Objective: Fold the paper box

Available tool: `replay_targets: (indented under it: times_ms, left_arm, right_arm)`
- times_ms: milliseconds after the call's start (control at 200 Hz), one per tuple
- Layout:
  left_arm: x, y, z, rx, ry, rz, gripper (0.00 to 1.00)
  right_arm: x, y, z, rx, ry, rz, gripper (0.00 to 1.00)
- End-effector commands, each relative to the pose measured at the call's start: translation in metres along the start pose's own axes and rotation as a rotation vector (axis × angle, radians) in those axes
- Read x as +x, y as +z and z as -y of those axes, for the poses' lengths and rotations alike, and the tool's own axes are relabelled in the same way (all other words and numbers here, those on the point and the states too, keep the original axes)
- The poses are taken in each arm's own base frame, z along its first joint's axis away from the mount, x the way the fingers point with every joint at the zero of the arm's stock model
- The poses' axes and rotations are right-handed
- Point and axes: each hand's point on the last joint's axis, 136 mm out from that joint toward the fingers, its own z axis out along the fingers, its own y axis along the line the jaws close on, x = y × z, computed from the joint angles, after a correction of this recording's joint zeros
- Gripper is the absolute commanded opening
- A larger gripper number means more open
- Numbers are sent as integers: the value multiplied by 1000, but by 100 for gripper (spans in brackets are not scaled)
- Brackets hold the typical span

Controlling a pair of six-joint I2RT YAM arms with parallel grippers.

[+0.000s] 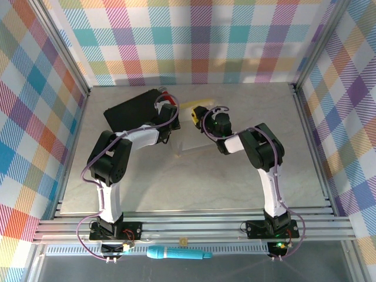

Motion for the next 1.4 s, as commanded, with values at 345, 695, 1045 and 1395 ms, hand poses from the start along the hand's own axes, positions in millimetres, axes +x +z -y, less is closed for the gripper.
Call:
replay_targets:
  times_ms: [345,695,1045,1395]
  left_arm:
    - [29,-25,-7,-84,34,-108,0]
    - [53,-63,-2,-129,-12,-259,0]
    - [84,-102,-9,-142,35,-518,0]
    - [109,-100,-24,-268,80,-661,0]
  right_arm:
    - [-11,-45,-40,68,-39,60,57]
    - [-28,-116,-55,251,-98,181,69]
    - [-28,-167,-48,441,-138,187,71]
    - [-19,-176,-34,488,-119,153,69]
